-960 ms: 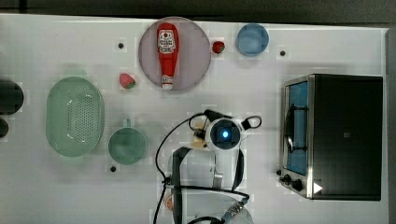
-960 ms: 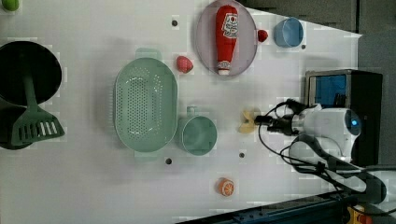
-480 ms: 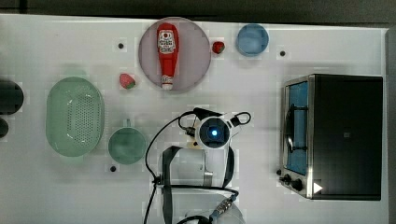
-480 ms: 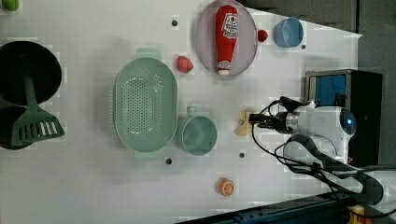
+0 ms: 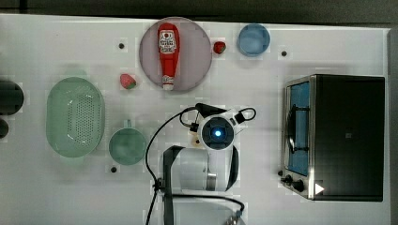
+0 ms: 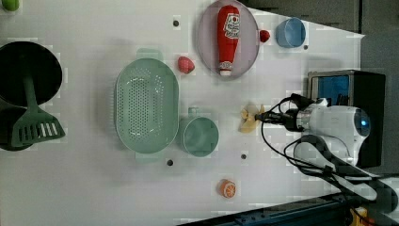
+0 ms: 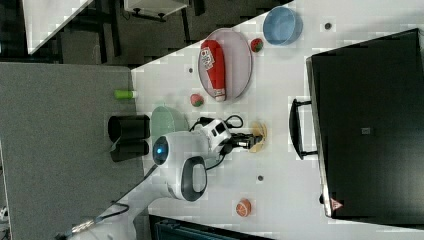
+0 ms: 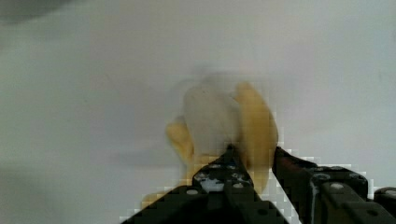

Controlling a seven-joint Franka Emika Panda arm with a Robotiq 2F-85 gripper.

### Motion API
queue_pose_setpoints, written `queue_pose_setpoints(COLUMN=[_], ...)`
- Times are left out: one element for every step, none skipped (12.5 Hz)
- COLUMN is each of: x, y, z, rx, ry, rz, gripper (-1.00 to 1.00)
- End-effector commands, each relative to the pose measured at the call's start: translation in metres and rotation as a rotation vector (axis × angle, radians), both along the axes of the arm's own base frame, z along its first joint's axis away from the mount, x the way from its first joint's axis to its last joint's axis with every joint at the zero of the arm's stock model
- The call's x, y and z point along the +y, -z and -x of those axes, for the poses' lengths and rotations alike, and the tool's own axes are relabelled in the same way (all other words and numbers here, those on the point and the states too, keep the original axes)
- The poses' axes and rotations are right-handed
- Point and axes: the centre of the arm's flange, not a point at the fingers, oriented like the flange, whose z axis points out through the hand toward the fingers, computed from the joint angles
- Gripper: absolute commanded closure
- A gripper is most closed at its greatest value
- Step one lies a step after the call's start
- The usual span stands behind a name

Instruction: Pick Banana and place it in mug.

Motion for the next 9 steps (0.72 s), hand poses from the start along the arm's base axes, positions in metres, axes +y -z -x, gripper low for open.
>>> queue_pose_setpoints(x=[-0.005, -0.006, -0.007, -0.007, -0.005, -0.003, -0.001, 0.000, 0.002], y=[-0.057, -0.081, -0.108, -0.135, -0.163, -0.188, -0.212, -0.236, -0.258], z=[-0.004, -0.005, -0.005, -0.004, -0.002, 0.002, 0.007, 0.011, 0.015], rx=[-0.032, -0.027, -0.030, -0.036, -0.037, -0.020, 0.000, 0.015, 0.021], ry=[0.000, 0.002, 0.005, 0.005, 0.002, -0.002, 0.002, 0.012, 0.020], rz=[-0.004, -0.007, -0.009, -0.012, -0.014, -0.017, -0.019, -0.021, -0.021], gripper=[0.45, 0.45, 0.46, 0.45, 0.45, 0.45, 0.46, 0.46, 0.45])
